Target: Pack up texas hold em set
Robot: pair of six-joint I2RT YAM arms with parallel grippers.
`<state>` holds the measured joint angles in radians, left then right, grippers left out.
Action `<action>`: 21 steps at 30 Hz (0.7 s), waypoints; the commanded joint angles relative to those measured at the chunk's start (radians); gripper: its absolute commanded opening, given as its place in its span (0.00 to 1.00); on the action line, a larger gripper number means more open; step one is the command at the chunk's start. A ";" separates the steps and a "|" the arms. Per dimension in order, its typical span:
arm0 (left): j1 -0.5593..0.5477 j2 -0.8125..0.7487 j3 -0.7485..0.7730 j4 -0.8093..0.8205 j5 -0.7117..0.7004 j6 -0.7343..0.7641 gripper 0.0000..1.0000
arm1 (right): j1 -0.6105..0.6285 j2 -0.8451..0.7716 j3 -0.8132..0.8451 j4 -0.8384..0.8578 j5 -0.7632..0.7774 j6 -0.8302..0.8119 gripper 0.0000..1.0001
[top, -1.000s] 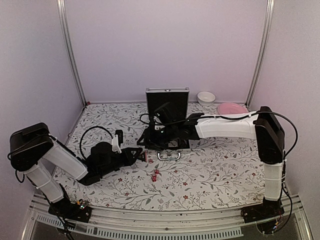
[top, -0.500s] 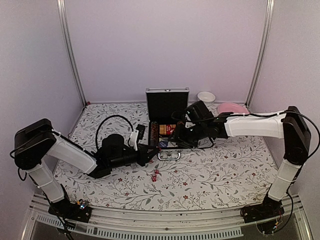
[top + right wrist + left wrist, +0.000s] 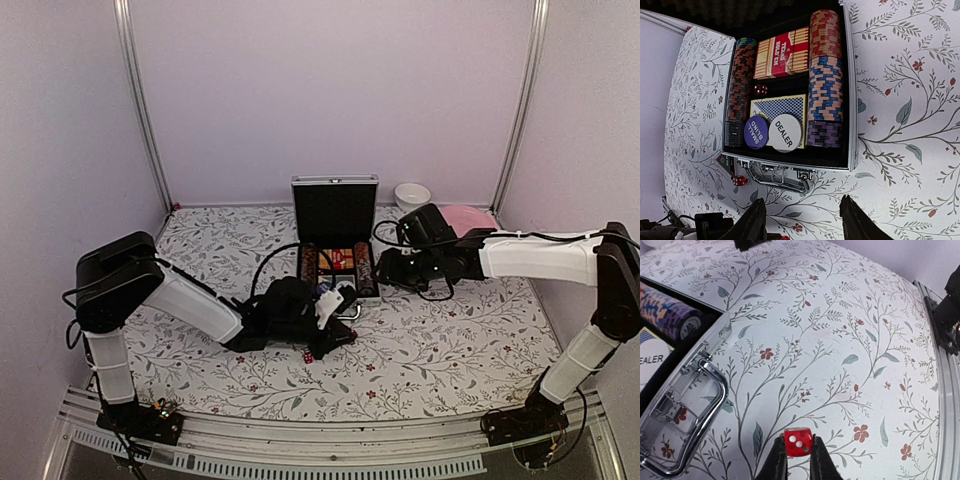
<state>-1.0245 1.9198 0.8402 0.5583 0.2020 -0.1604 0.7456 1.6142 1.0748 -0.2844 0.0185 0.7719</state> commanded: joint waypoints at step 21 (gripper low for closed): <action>-0.029 0.077 0.116 -0.226 -0.090 0.118 0.48 | -0.010 -0.059 -0.052 -0.008 0.068 -0.154 0.50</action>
<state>-1.0397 2.0300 0.9882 0.3622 0.1146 -0.0559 0.7422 1.5974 1.0283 -0.2878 0.0769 0.6773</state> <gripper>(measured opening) 0.428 0.505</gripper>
